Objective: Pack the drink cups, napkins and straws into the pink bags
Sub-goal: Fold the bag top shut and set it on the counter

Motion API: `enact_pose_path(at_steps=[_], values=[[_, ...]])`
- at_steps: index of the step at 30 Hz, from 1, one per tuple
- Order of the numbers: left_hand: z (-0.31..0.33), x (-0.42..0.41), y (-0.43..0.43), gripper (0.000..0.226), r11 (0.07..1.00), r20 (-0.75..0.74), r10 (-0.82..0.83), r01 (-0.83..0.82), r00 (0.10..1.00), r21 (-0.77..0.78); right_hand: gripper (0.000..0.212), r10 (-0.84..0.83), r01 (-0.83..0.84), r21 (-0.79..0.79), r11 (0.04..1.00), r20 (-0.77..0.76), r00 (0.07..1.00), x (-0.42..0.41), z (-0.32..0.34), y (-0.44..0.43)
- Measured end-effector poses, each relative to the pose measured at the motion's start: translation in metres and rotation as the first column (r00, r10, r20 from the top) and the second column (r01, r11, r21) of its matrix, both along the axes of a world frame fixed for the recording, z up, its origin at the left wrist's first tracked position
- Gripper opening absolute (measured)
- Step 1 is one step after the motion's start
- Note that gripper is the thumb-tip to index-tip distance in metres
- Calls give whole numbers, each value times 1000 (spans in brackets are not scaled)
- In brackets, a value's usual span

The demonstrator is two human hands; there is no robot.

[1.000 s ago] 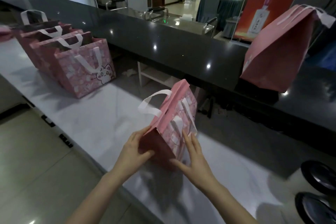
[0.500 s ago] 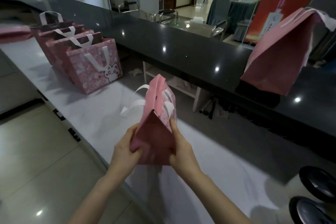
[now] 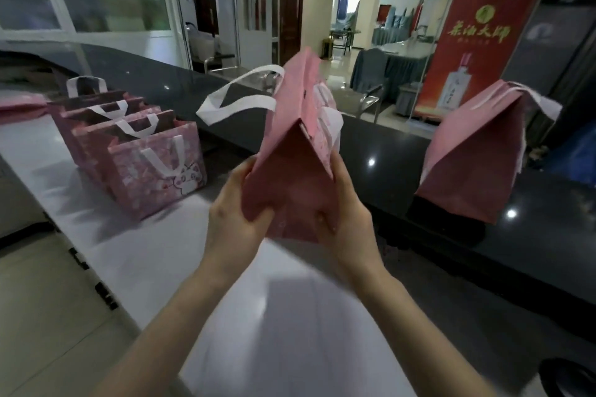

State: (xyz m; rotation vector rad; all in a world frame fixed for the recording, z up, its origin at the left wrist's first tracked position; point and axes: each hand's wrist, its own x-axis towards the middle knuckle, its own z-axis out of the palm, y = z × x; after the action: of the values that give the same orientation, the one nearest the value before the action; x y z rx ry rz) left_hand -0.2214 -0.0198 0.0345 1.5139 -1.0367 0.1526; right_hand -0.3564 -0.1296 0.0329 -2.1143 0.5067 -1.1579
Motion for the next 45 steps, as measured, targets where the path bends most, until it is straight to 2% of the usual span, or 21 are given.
enact_pose_path(at_steps=[4, 6, 8, 10, 14, 20, 24, 28, 30, 32, 35, 36, 38, 40, 42, 45], values=[[18, 9, -62, 77, 968, -9, -248, 247, 969, -33, 107, -173, 173, -27, 985, 16, 985, -7, 18, -39], [21, 10, -95, 75, 924, -25, -383, 382, 924, -28, 106, -272, 272, -29, 962, 7, 962, -10, 20, -56], [20, 12, -127, 83, 874, -60, -486, 487, 872, 2, 103, -363, 363, -13, 932, -11, 932, -12, 17, -73], [14, 14, -157, 88, 829, -89, -550, 556, 830, 60, 106, -435, 435, 27, 900, -23, 900, -14, 9, -86], [-4, 20, -206, 80, 753, -129, -630, 643, 765, 138, 114, -527, 528, 55, 848, -35, 849, -10, -7, -113], [-21, 38, -264, 67, 704, -116, -669, 677, 734, 214, 113, -712, 716, 6, 698, -94, 696, 15, -6, -162], [-24, 45, -288, 62, 677, -104, -695, 696, 711, 237, 104, -784, 793, -4, 609, -155, 601, 23, -5, -186], [-20, 54, -293, 64, 650, -90, -720, 714, 688, 259, 98, -789, 808, 14, 589, -203, 579, 25, -2, -187], [-19, 63, -287, 61, 650, -100, -712, 706, 695, 279, 91, -800, 813, 19, 582, -162, 577, 23, -1, -173], [-22, 80, -274, 44, 657, -115, -700, 698, 705, 284, 78, -824, 822, -56, 566, -69, 562, 20, -1, -152], [-27, 113, -245, 18, 711, -88, -639, 630, 764, 312, 50, -828, 800, -285, 528, 35, 560, 26, -6, -121], [-28, 125, -231, 16, 731, -71, -612, 597, 788, 330, 42, -800, 758, -345, 554, 32, 599, 32, -7, -113], [-32, 147, -198, 13, 766, -45, -552, 528, 832, 368, 29, -692, 619, -403, 674, -54, 720, 48, -8, -101], [-36, 169, -162, 16, 798, -36, -477, 450, 878, 401, 22, -549, 456, -376, 806, -190, 814, 72, -10, -92], [-40, 195, -123, 22, 825, -19, -384, 352, 923, 441, 20, -410, 325, -291, 900, -306, 859, 104, -13, -84], [-41, 243, -66, 23, 858, 33, -223, 180, 974, 481, 20, -245, 147, -250, 957, -430, 869, 166, -21, -69]])
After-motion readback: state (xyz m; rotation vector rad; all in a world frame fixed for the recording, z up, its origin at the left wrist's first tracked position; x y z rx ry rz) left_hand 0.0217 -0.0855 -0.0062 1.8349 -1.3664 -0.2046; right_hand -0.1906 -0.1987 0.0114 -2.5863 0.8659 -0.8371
